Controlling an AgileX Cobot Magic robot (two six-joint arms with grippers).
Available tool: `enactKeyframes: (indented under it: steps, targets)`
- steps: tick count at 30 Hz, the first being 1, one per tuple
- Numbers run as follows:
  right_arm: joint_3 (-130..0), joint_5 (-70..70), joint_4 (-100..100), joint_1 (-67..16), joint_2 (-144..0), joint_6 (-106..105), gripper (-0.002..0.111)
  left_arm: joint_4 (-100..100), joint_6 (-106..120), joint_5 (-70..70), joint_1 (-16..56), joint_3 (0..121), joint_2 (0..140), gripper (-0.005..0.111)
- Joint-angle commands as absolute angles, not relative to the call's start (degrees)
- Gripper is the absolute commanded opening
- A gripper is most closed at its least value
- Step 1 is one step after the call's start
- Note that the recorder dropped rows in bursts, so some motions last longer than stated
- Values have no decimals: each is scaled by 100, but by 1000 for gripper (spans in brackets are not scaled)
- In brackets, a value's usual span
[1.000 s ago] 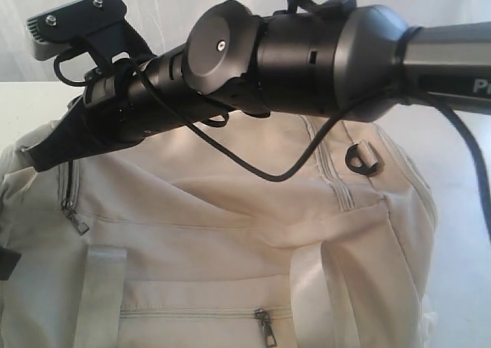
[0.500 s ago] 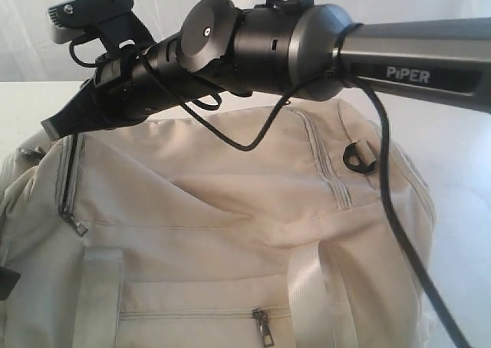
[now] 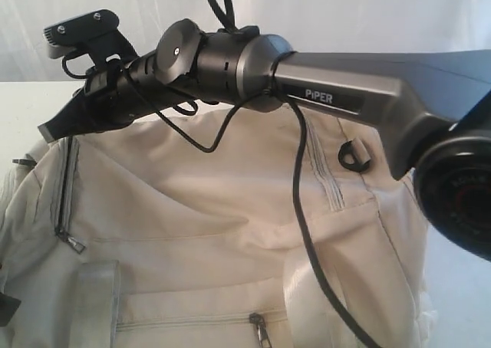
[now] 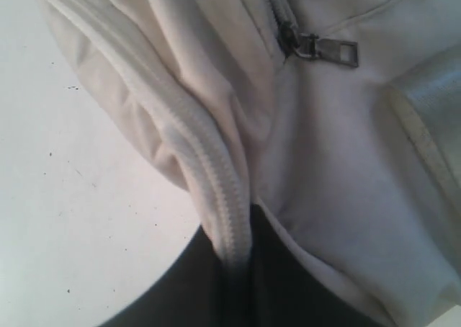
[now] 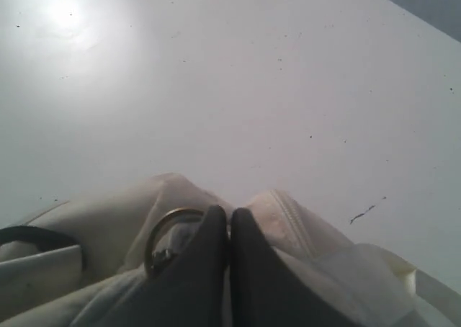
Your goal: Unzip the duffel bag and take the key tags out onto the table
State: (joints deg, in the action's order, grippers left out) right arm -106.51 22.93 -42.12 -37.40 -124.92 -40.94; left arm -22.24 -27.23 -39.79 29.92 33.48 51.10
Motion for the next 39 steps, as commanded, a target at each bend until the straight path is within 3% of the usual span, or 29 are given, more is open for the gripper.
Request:
enactKeyframes:
  steps: [1,19,27,30,35,37,39]
  targets:
    - [-11153,1999,-4176,-3448,-12809,-3967,0,-1806,-2583,-4593,2978,3244,5070,0]
    - [-11623,4659,-4125,-3251,-12673,-3809,1,-2046,-2571,-4646,2978,3282,5070,0]
    - [-11623,5629,-4221,-3266,-12459,-5291,36,-2839,-3180,-4889,2978,3461,5070,0]
    - [-11623,5684,-4315,-3368,-12459,-5721,40,-3148,-3327,-5051,2978,3469,5070,10]
    - [-11623,4962,-4337,-3515,-12469,-5721,40,-3416,-3373,-5101,2978,3477,5070,50]
    - [-11623,4628,-4349,-3543,-12469,-5721,40,-3416,-3373,-5112,2978,3491,5070,61]
    - [-11623,4491,-4364,-3541,-12469,-5721,40,-3416,-3373,-5244,2978,3610,5070,64]
